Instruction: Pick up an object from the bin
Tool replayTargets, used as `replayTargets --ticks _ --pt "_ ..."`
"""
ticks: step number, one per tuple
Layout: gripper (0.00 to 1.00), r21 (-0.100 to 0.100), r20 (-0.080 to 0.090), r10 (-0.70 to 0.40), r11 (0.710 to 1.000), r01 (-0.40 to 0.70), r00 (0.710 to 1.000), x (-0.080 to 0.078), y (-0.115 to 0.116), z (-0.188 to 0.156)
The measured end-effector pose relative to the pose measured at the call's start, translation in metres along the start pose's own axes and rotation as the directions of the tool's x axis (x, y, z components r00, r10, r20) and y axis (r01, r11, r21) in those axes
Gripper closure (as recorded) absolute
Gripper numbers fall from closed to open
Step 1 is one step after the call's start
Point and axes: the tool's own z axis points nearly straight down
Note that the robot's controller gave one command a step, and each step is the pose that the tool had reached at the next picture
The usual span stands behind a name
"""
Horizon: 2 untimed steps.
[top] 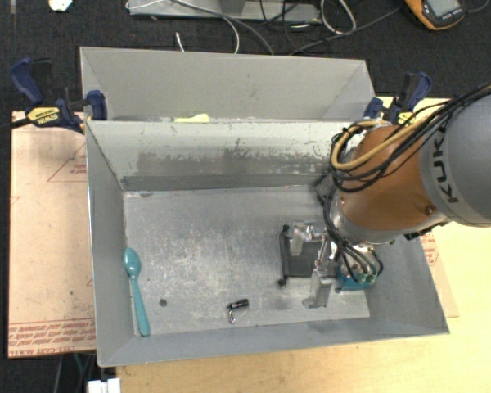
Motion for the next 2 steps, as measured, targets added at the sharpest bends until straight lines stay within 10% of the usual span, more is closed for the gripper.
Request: replayTargets --ticks 1,2 --pt "0.00 0.000 0.000 0.000 1.000 0.000 1.000 0.000 0.000 0.000" --pt "0.00 0.000 0.007 -0.020 1.000 0.020 1.000 -0.035 -0.031 0.048"
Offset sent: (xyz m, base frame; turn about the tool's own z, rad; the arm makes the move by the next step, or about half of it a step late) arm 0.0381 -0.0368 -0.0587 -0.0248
